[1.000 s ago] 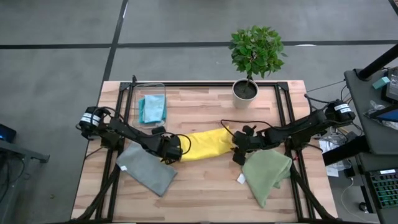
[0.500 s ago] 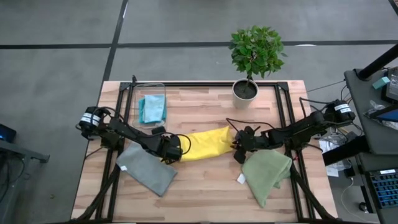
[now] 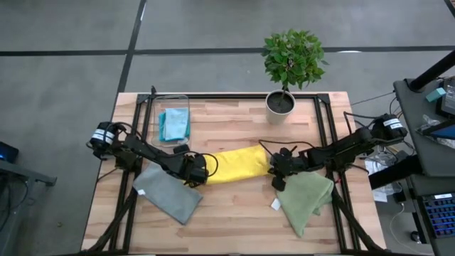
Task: Fold microfiber towels
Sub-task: Fold the yellow microfiber towel
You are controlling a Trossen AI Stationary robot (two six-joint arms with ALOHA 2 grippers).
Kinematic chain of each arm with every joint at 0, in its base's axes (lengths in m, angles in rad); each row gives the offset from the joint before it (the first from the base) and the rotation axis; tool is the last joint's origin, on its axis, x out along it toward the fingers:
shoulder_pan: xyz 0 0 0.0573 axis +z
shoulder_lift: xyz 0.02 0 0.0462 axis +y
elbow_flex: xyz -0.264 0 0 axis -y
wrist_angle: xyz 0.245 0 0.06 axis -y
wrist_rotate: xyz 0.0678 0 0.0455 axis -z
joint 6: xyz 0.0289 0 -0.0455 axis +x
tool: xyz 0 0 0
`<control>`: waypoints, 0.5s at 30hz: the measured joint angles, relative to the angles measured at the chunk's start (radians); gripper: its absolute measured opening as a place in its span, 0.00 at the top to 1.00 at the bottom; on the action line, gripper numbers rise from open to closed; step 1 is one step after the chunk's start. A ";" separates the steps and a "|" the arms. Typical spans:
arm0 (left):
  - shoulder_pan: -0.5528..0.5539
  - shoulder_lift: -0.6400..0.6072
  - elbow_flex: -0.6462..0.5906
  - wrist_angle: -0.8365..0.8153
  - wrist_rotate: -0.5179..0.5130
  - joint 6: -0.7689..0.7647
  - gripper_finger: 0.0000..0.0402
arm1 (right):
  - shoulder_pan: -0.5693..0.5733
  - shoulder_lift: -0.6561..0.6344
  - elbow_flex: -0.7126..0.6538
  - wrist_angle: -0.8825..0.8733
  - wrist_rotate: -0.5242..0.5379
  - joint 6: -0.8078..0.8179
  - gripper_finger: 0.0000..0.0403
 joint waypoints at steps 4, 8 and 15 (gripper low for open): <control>0.000 0.000 0.000 0.003 0.000 0.000 0.92 | 0.028 -0.001 0.032 -0.121 -0.049 0.028 0.98; 0.000 0.000 0.000 0.003 0.001 0.000 0.92 | 0.039 -0.006 0.048 -0.195 -0.057 0.028 0.98; -0.004 0.000 0.018 0.002 0.023 0.006 0.92 | 0.039 -0.011 0.149 -0.438 -0.074 0.028 0.98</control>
